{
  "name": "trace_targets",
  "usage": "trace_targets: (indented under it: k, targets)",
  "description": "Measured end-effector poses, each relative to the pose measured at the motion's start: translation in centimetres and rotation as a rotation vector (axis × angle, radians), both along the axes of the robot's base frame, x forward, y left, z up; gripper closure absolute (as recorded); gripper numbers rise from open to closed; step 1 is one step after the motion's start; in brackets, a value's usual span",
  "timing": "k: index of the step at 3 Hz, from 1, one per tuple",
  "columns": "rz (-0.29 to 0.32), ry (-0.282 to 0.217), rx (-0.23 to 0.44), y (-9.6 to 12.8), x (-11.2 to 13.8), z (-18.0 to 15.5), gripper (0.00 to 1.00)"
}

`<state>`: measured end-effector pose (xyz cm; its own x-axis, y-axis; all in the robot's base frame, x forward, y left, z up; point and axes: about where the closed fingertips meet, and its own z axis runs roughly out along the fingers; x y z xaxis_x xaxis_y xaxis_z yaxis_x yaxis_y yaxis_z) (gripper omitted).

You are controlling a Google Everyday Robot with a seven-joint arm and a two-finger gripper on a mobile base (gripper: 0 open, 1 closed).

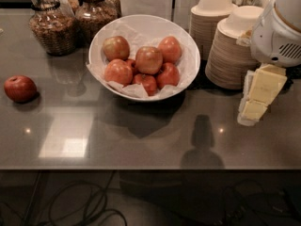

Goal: Pick apple from white bowl

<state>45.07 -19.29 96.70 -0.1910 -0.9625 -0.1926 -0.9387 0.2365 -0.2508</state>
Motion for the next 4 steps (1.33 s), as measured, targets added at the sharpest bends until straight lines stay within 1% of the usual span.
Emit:
trace_targets:
  k: [1, 2, 3, 4]
  targets:
    - [0.118, -0.018, 0.011, 5.2, 2.7, -0.8, 0.0]
    - [0.212, -0.04, 0.024, 8.8, 5.0, -1.1, 0.0]
    - [0.217, -0.041, 0.026, 9.1, 5.1, -1.1, 0.0]
    - [0.219, -0.049, 0.058, 9.1, 5.9, -1.1, 0.0]
